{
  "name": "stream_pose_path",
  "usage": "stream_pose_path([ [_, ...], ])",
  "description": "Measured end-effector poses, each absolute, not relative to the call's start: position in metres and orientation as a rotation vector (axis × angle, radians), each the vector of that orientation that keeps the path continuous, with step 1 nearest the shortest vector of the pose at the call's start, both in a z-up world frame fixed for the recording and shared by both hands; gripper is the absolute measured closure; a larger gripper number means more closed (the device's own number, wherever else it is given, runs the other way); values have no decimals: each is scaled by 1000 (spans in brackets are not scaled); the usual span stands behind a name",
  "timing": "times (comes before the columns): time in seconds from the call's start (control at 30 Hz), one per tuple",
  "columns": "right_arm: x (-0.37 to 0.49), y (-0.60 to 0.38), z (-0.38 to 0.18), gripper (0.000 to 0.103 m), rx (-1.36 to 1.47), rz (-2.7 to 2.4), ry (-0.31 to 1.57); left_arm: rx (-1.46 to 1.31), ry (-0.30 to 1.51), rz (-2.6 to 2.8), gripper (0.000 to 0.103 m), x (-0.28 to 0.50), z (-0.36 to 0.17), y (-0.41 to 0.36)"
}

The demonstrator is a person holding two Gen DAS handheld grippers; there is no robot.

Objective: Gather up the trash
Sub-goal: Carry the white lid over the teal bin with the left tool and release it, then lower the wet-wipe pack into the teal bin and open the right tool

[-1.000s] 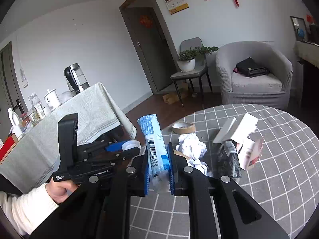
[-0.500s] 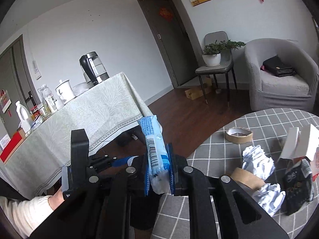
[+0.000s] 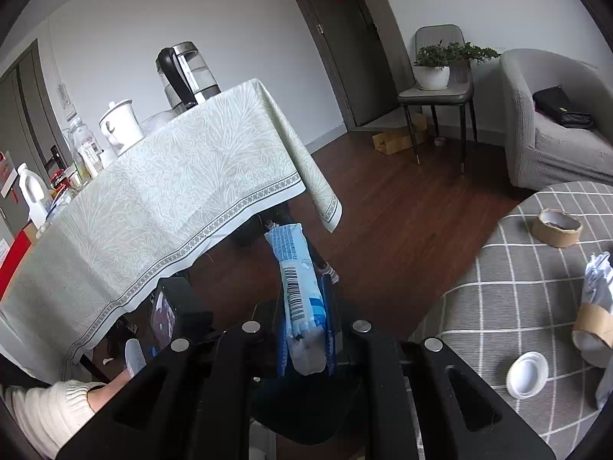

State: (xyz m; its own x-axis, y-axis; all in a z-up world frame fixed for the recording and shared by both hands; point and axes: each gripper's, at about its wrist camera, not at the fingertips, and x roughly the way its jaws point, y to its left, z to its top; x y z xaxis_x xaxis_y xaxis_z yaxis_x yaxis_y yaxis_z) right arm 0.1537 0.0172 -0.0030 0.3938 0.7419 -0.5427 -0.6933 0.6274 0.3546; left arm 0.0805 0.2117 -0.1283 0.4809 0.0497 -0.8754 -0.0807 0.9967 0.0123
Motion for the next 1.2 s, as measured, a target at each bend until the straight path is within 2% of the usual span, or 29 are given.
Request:
stream_pose_path([
  [0.4, 153, 96, -41, 88, -10, 939, 851, -61, 1165, 126, 60, 51, -159, 264],
  [0.43, 154, 101, -45, 88, -17, 939, 863, -57, 1164, 124, 59, 49, -160, 266],
  [0.5, 156, 111, -52, 88, -28, 934, 886, -66, 1157, 115, 51, 45, -159, 271],
  [0.67, 157, 131, -68, 88, -59, 928, 929, -69, 1140, 95, 43, 43, -157, 278],
  [0.9, 158, 153, -93, 88, -117, 887, 992, -83, 1016, 78, 37, 32, -124, 283],
  [1.2, 161, 166, -147, 88, -176, 817, 1129, -128, 804, 105, 37, 18, -62, 290],
])
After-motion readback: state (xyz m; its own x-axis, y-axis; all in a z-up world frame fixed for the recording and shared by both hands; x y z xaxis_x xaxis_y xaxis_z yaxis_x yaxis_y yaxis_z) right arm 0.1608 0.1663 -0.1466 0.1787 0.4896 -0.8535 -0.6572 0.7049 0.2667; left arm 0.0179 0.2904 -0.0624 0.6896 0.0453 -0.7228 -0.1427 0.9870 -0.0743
